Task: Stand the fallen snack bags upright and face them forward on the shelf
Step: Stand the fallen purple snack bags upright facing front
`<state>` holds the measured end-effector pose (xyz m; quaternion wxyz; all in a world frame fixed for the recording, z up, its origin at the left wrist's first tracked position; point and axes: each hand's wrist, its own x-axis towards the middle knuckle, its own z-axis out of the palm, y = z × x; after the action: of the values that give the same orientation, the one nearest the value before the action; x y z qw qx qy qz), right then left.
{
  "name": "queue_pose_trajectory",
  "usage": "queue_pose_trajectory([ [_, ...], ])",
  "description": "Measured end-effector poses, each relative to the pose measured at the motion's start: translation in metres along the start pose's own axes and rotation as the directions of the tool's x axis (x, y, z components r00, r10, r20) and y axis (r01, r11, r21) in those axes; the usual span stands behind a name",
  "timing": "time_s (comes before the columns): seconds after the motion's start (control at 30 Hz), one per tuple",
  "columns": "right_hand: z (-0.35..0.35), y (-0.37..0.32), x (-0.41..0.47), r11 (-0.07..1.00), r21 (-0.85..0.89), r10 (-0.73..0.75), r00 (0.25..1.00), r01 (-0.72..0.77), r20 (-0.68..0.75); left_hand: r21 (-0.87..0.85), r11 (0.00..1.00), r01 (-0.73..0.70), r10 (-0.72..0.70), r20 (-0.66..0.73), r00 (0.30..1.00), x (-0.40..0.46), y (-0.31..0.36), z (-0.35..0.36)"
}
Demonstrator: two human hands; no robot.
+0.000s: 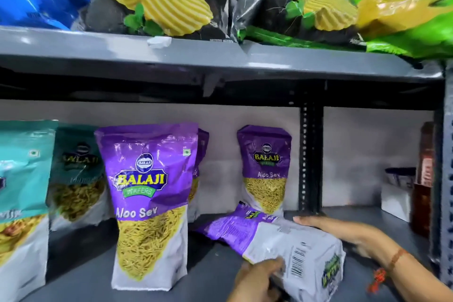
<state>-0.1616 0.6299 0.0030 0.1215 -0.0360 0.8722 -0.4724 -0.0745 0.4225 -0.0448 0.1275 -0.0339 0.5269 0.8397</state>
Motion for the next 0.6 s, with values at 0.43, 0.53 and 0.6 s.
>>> queue_pose_trajectory([
  [0.43,0.001,-0.001,-0.02,0.812,0.236,-0.493,0.844,0.534,-0.212,0.055,0.905,-0.421,0.424,-0.074,0.903,0.021,0.021,0.023],
  [0.53,0.008,0.001,-0.013,0.747,0.167,-0.55,0.739,0.644,-0.388,0.142,0.839,-0.526,0.535,-0.033,0.844,0.042,0.035,0.021],
  [0.6,0.016,0.011,-0.006,0.76,0.056,-0.565,0.7,0.648,-0.436,0.198,0.803,-0.563,0.575,-0.004,0.818,0.056,0.035,0.013],
])
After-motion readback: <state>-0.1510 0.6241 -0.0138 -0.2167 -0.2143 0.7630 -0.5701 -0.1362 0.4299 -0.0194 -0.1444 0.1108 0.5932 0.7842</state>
